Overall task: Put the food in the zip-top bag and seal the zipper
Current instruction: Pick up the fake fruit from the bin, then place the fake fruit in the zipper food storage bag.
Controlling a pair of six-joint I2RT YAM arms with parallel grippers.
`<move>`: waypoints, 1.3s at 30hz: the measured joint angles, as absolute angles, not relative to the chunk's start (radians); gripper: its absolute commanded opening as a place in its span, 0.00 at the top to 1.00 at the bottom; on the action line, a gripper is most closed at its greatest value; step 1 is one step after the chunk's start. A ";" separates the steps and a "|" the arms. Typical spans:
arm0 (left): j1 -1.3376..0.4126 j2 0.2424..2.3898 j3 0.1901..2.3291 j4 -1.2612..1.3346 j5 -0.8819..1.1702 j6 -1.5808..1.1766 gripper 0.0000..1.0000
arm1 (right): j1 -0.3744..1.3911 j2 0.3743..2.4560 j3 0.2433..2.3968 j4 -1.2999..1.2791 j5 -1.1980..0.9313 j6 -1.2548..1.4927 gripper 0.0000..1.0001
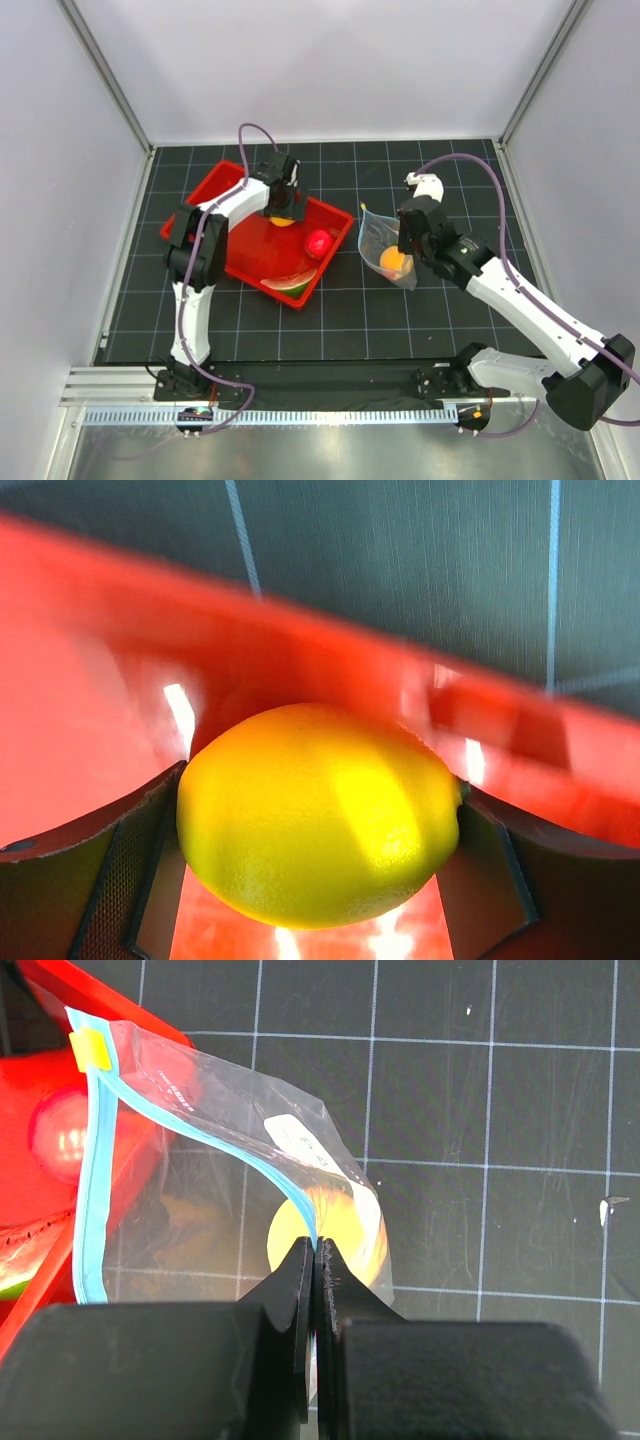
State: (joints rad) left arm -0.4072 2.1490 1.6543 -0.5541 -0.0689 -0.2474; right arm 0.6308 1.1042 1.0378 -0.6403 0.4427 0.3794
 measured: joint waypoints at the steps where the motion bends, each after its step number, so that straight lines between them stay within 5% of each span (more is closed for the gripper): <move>1: -0.407 2.134 1.635 -0.555 -0.063 -0.249 0.39 | 0.631 1.105 1.038 -0.639 0.442 0.379 0.99; 10: -0.434 1.860 1.483 -0.569 0.052 -0.267 0.44 | 0.631 1.127 1.038 -0.633 0.422 0.379 0.99; 19: -0.649 1.637 1.467 -0.552 0.054 -0.307 0.44 | 0.631 1.134 1.038 -0.626 0.376 0.382 0.99; 39: -0.896 1.614 1.467 -0.407 0.083 -0.384 0.43 | 0.621 1.118 1.038 -0.593 0.273 0.434 0.99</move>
